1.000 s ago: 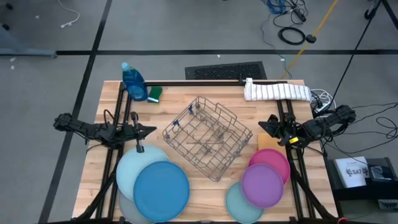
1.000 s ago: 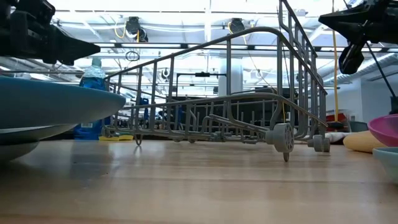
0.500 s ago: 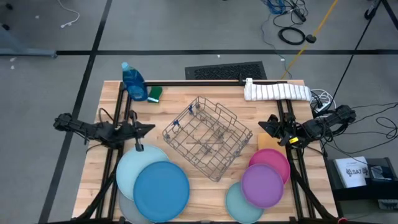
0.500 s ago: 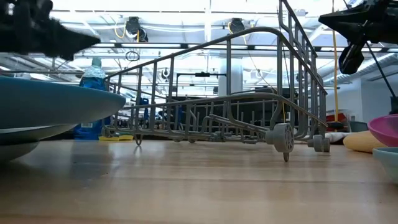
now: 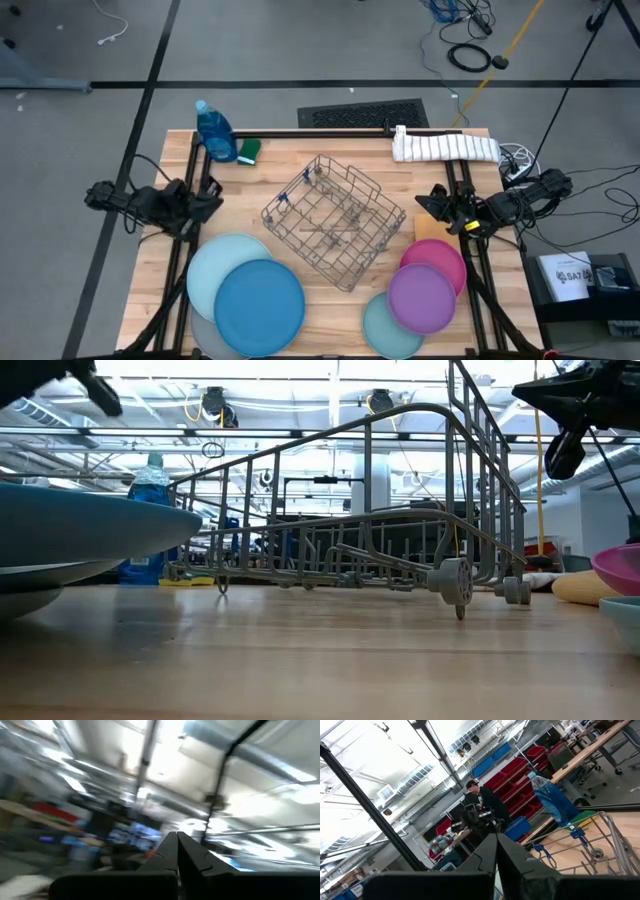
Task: Sort dishes
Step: Put the big blue plate into the dish rack
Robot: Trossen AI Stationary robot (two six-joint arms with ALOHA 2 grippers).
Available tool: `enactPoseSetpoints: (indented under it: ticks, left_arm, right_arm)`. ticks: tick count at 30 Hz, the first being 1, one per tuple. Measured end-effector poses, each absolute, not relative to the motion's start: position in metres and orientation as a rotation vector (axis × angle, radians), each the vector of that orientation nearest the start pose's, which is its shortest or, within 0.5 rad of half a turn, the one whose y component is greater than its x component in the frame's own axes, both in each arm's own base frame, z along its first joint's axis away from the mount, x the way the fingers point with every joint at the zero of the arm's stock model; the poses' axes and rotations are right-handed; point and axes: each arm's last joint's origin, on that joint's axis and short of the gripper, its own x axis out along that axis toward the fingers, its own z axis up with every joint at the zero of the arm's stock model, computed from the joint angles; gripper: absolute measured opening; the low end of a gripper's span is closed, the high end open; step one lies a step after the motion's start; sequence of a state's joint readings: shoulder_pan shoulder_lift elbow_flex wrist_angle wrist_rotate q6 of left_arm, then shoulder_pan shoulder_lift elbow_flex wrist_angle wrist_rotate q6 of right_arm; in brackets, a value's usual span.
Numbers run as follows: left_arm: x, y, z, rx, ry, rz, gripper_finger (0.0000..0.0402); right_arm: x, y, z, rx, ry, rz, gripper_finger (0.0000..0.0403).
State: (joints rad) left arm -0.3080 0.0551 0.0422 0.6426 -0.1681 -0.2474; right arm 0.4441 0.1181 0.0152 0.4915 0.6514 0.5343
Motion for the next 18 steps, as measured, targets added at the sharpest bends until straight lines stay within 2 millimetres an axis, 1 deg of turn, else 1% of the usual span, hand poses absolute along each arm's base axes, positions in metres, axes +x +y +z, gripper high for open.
enactPoseSetpoints:
  ticks: [3,6,8,10,12,14,16,18]
  left_arm:
    - [0.078,-0.024,0.240,-0.372,-0.573,-0.372,0.0002]
    - [0.080,-0.028,0.255,-0.440,-0.523,-0.496,0.0002]
    - [0.083,-0.029,0.266,-0.489,-0.456,-0.514,0.0002]
    - [0.087,-0.030,0.278,-0.510,-0.401,-0.469,0.0002]
    - [0.091,-0.030,0.290,-0.507,-0.392,-0.423,0.0002]
    - [0.095,-0.031,0.301,-0.469,-0.396,-0.425,0.0002]
    - [0.102,-0.035,0.308,-0.424,-0.372,-0.477,0.0002]
    - [0.110,-0.039,0.307,-0.421,-0.296,-0.514,0.0003]
  right_arm:
    - [0.090,0.024,0.203,0.730,-0.383,-0.113,0.0006]
    - [0.090,0.024,0.204,0.730,-0.383,-0.112,0.0006]
    - [0.090,0.024,0.203,0.730,-0.382,-0.112,0.0006]
    - [0.090,0.024,0.203,0.729,-0.381,-0.112,0.0006]
    - [0.090,0.024,0.203,0.729,-0.381,-0.112,0.0006]
    - [0.090,0.024,0.203,0.729,-0.381,-0.113,0.0006]
    - [0.090,0.024,0.203,0.729,-0.381,-0.113,0.0006]
    - [0.090,0.024,0.203,0.729,-0.380,-0.115,0.0006]
